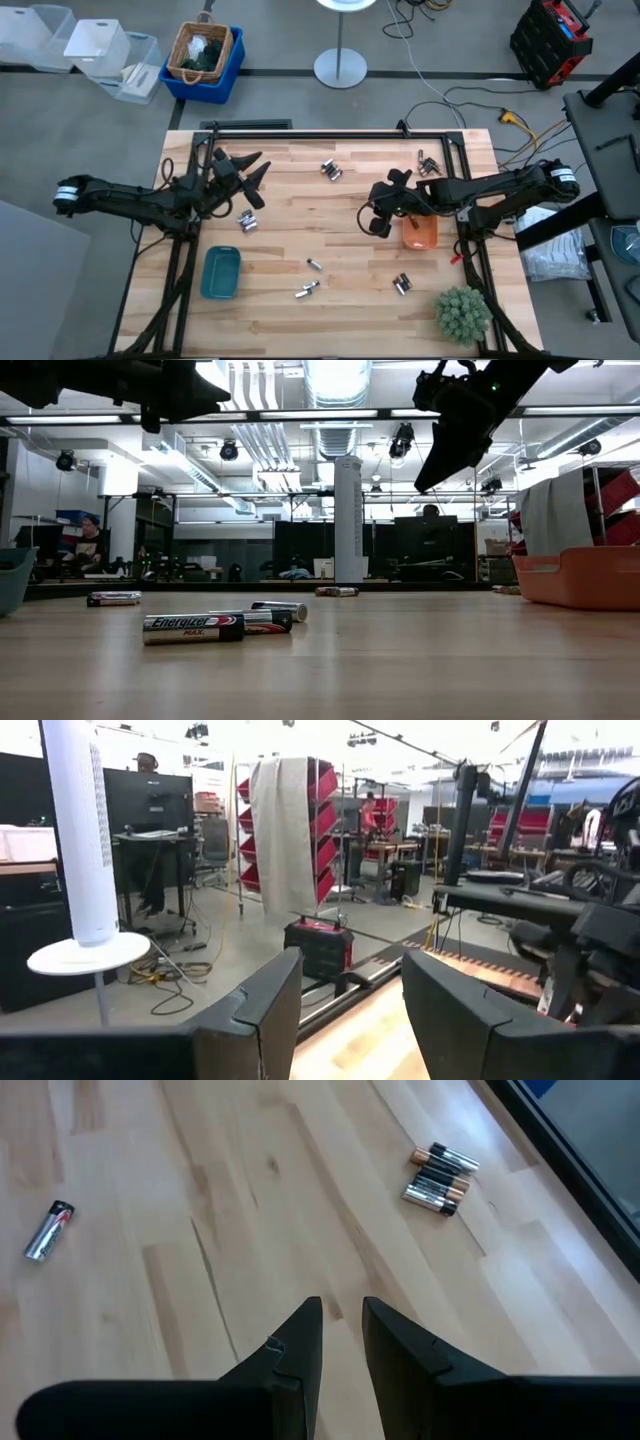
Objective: Sort batteries
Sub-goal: Put the silver battery into the blue bin
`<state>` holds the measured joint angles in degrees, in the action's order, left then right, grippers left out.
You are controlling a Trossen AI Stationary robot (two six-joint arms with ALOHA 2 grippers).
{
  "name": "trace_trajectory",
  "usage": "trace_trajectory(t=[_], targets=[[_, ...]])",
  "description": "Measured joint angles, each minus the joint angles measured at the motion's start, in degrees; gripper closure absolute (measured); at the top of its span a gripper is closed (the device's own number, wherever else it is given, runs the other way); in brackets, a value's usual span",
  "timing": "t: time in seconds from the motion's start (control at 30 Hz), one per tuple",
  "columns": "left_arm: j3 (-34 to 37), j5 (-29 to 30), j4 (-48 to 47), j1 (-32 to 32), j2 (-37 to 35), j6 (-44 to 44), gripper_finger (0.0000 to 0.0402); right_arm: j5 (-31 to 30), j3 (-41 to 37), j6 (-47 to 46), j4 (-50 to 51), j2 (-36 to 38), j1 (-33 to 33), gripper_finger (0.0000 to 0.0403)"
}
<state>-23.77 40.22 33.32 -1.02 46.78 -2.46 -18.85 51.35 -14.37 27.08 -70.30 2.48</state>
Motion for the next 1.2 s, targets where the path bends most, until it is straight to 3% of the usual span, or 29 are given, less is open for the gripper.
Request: trace_trajectory(t=[0.47, 0.83, 1.03, 1.2], targets=[[0.0, -1.1, -3.4, -0.1, 0.0, 2.3, 0.0247, -0.1, -0.7, 4.2, -5.9, 0.0, 0.4, 0.0335], [0.0, -21.3, -3.9, -0.1, 0.1, 6.3, 0.0247, -0.2, -3.8, 12.9, -18.7, 0.0, 0.4, 0.0335], [0.0, -22.7, -4.0, -0.9, 3.5, 13.4, 0.0247, -0.2, -5.4, 19.8, -29.5, 0.0, 0.2, 0.0335], [0.0, -23.0, 0.8, -3.3, 9.1, 13.7, 0.0247, -0.2, -6.3, 25.5, -38.2, 0.0, 0.1, 0.0335]])
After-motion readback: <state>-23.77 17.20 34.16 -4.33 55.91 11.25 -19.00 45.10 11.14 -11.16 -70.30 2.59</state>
